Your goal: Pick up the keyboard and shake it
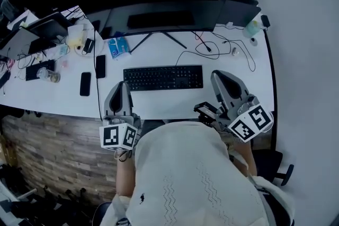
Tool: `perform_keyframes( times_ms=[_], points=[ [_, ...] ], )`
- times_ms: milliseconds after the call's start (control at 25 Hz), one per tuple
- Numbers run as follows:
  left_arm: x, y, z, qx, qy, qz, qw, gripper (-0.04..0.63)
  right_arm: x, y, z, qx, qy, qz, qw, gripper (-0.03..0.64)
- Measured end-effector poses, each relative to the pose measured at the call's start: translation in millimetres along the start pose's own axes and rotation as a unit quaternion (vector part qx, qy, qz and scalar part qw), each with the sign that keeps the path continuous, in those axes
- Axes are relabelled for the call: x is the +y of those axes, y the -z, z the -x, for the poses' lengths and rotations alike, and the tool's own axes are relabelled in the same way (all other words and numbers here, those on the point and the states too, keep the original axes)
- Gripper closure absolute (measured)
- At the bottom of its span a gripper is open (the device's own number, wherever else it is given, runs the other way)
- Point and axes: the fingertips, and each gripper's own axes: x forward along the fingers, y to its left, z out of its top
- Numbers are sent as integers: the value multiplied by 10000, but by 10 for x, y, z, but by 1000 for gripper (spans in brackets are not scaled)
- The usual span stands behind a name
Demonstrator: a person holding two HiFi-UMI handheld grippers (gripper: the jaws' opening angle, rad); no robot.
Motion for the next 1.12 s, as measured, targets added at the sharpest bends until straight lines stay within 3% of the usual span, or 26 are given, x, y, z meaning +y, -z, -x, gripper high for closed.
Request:
perform_keyframes(
  times_ms=[560,1120],
  points=[
    [42,162,195,81,-172,213,9996,580,48,154,3,179,27,119,9998,617],
    [70,244,254,126,-219,130,9996,580,77,195,-2,224,54,113,9997,617]
  ],
)
